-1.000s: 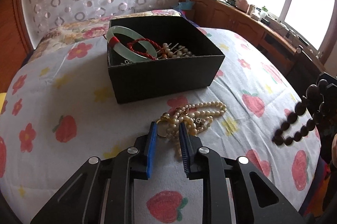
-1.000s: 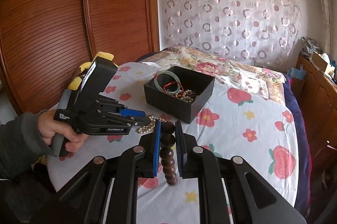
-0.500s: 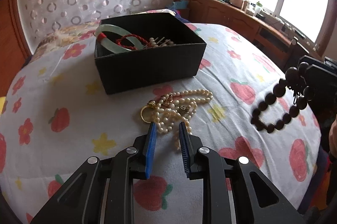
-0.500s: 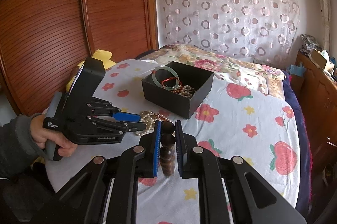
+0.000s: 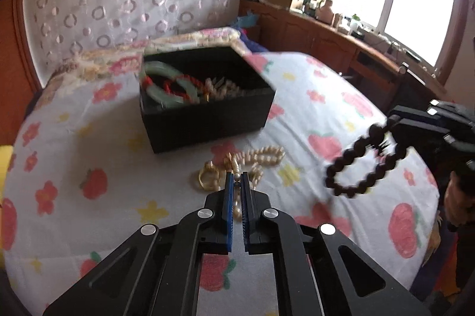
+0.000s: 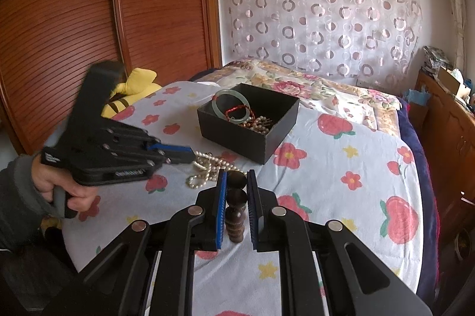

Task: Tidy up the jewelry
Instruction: 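Lift the pearl necklace high above the box with the left gripper, then lower the pearl necklace into the box with the left gripper while the right gripper lowers the brown beads in, then grasp a gold ring from the bed with the left gripper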

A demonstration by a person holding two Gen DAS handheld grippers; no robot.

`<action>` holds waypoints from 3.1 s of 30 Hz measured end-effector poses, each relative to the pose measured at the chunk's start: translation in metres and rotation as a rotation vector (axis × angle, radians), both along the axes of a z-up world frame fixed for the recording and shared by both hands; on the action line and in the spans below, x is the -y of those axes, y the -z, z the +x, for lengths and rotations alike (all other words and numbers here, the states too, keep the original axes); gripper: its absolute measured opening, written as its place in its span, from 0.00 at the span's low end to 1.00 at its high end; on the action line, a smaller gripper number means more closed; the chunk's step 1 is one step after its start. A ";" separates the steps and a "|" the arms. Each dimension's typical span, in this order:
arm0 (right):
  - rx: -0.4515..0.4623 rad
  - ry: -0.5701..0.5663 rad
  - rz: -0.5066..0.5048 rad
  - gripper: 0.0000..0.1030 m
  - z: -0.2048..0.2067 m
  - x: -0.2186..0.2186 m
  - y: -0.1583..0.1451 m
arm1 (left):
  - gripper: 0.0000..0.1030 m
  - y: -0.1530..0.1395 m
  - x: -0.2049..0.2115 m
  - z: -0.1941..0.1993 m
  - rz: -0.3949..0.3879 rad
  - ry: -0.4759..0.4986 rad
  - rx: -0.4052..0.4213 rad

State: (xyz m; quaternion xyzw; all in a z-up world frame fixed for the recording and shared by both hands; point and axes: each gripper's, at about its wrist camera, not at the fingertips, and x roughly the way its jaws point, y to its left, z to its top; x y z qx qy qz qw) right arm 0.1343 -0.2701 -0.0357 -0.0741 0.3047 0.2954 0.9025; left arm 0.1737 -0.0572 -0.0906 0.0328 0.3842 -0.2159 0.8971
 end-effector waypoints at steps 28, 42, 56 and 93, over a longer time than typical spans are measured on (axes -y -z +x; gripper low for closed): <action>0.127 0.048 0.028 0.14 0.040 -0.006 -0.075 | 0.03 -0.181 -0.003 0.018 -0.076 -0.039 0.296; 0.084 0.075 0.023 0.14 0.097 -0.018 -0.080 | 0.04 -0.193 -0.011 0.083 -0.053 -0.116 0.282; 0.025 0.079 0.016 0.15 0.146 -0.048 -0.057 | 0.04 -0.085 -0.032 0.097 -0.009 -0.142 0.126; -0.026 0.061 -0.011 0.40 0.091 -0.037 -0.003 | 0.72 -0.013 -0.038 0.022 0.038 -0.091 0.124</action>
